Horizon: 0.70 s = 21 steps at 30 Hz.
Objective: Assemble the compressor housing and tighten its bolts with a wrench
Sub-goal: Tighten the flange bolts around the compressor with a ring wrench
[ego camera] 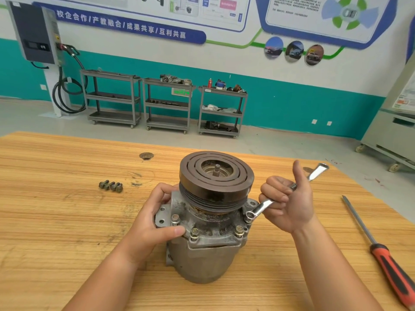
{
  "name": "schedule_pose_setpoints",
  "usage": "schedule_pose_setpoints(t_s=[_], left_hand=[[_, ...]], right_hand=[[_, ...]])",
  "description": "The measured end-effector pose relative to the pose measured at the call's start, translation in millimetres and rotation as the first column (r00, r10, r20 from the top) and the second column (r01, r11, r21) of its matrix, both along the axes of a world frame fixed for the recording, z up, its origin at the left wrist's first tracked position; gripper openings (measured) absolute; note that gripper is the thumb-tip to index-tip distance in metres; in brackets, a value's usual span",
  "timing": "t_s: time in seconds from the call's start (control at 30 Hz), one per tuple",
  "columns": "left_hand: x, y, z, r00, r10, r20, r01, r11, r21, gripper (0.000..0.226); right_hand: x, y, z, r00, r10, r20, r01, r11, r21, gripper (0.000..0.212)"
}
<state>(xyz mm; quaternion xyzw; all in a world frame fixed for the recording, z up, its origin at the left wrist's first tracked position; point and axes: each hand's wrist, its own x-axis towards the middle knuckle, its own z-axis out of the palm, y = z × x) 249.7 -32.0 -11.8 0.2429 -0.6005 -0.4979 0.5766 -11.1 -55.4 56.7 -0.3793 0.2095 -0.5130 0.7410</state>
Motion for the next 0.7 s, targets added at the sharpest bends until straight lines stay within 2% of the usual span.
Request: schedule_pose_setpoints(t_s=[0.1,0.17,0.3,0.4,0.47,0.57,0.63,0.7], left_hand=[[0,0,0,1.000,0.004,0.004,-0.004,1.000,-0.009,0.046],[0,0,0,1.000,0.004,0.002,-0.004,1.000,-0.009,0.048],[0,0,-1,1.000,0.007,0.003,-0.007,1.000,-0.002,0.059],[0,0,-2,1.000,0.012,0.011,-0.012,1.000,0.006,0.061],[0,0,-1,1.000,0.015,0.015,-0.015,1.000,0.000,0.057],[0,0,0,1.000,0.017,0.017,-0.017,1.000,-0.009,0.050],[0,-1,0,1.000,0.020,0.018,-0.019,1.000,-0.018,0.049],[0,-1,0,1.000,0.021,0.014,-0.021,0.999,-0.029,0.049]], right_hand=[[1,29,-6,0.977,-0.212,0.033,0.212,0.977,-0.013,0.055],[6,55,-14,0.931,-0.363,0.041,0.365,0.927,-0.081,0.057],[37,93,-25,0.794,-0.601,0.087,0.606,0.773,-0.186,0.058],[56,105,-24,0.647,-0.763,-0.005,0.728,0.619,-0.294,0.048],[65,111,-21,0.548,-0.830,-0.102,0.727,0.533,-0.432,0.038],[80,125,-27,0.447,-0.874,-0.193,0.661,0.468,-0.587,0.029],[89,130,-35,0.380,-0.881,-0.281,0.565,0.462,-0.683,0.028],[95,126,-47,0.334,-0.870,-0.363,0.485,0.489,-0.725,0.041]])
